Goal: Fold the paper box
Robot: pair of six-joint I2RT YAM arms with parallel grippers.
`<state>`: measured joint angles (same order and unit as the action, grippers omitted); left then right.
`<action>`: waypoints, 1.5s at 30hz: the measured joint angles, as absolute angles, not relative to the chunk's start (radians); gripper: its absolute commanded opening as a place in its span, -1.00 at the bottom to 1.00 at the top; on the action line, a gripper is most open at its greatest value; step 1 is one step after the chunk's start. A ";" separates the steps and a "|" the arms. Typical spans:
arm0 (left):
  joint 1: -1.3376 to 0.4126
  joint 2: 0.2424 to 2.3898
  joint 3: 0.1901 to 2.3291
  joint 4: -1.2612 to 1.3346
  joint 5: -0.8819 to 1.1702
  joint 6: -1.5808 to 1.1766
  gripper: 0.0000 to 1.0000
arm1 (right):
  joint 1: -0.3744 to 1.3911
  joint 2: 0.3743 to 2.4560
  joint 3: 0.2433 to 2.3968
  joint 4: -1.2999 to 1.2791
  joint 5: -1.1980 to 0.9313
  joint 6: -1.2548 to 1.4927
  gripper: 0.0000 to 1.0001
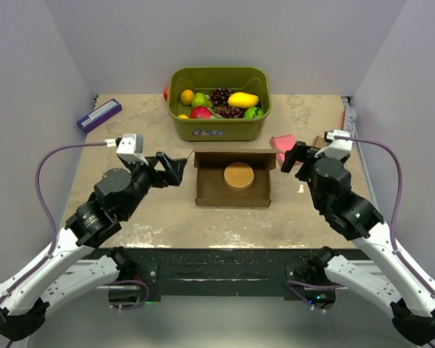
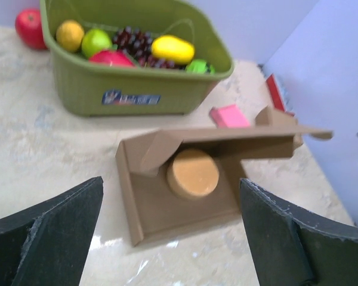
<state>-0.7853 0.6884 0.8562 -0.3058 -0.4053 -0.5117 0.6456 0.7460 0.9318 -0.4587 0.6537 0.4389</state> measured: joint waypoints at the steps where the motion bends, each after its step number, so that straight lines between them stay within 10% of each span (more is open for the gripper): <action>1: -0.781 0.712 0.896 -0.304 -0.405 -0.501 1.00 | 0.646 0.770 0.952 -0.461 0.667 0.430 0.98; 19: -0.513 1.312 1.285 -0.217 0.019 -0.434 0.75 | 0.644 1.200 1.318 -0.287 0.358 0.377 0.96; 45: -0.566 1.265 0.893 -0.061 0.060 -0.496 0.43 | 0.643 1.300 1.041 -0.216 0.138 0.551 0.95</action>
